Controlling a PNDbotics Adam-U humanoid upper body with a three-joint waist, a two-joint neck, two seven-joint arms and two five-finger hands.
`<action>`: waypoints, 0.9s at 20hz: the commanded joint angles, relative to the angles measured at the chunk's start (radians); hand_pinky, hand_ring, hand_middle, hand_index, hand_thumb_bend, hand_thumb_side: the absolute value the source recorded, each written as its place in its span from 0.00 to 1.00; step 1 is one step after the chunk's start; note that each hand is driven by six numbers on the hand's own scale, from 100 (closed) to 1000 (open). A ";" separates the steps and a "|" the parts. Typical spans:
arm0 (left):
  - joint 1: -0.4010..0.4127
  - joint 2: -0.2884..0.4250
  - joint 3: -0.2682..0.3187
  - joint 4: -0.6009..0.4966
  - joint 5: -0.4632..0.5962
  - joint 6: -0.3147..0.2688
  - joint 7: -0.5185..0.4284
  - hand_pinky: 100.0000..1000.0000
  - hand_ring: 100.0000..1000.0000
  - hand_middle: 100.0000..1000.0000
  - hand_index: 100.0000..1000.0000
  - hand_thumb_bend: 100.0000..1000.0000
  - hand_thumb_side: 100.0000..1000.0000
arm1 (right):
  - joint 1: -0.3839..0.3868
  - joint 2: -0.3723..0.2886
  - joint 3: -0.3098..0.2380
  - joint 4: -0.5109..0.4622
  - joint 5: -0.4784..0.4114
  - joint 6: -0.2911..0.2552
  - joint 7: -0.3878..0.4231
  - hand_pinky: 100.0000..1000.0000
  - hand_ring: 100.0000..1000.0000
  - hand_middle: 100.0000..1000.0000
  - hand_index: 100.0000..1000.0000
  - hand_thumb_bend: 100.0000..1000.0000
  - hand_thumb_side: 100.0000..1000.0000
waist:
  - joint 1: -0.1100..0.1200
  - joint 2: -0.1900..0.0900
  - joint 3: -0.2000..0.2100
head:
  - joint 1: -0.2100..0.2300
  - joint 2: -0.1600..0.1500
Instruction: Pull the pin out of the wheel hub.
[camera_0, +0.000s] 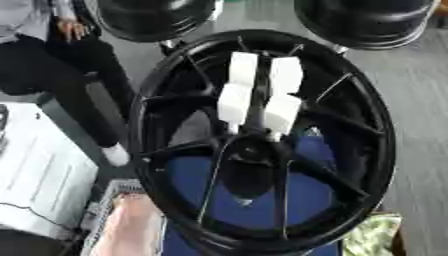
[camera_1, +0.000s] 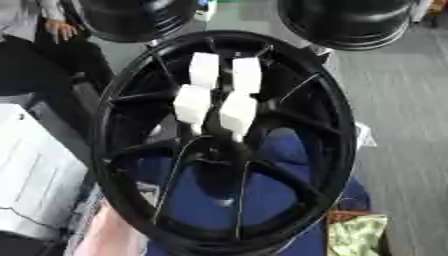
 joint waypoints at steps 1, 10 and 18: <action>-0.006 0.013 0.014 -0.016 0.000 -0.002 -0.002 0.61 0.83 0.72 0.76 0.37 0.76 | -0.007 -0.017 -0.018 -0.015 0.009 0.002 -0.004 0.91 0.78 0.83 0.89 0.00 0.47 | 0.011 -0.001 -0.001 | -0.003 0.005; -0.009 0.012 0.012 -0.016 0.001 -0.002 -0.008 0.61 0.83 0.72 0.76 0.37 0.76 | -0.010 -0.016 -0.020 -0.015 0.016 0.005 0.005 0.91 0.77 0.82 0.89 0.00 0.47 | 0.010 -0.001 -0.001 | -0.065 0.005; -0.011 0.013 0.010 -0.016 0.000 0.001 -0.013 0.61 0.83 0.72 0.76 0.37 0.76 | -0.015 -0.020 -0.018 -0.015 0.022 0.008 0.019 0.91 0.77 0.82 0.89 0.00 0.47 | 0.010 -0.001 -0.002 | -0.045 0.005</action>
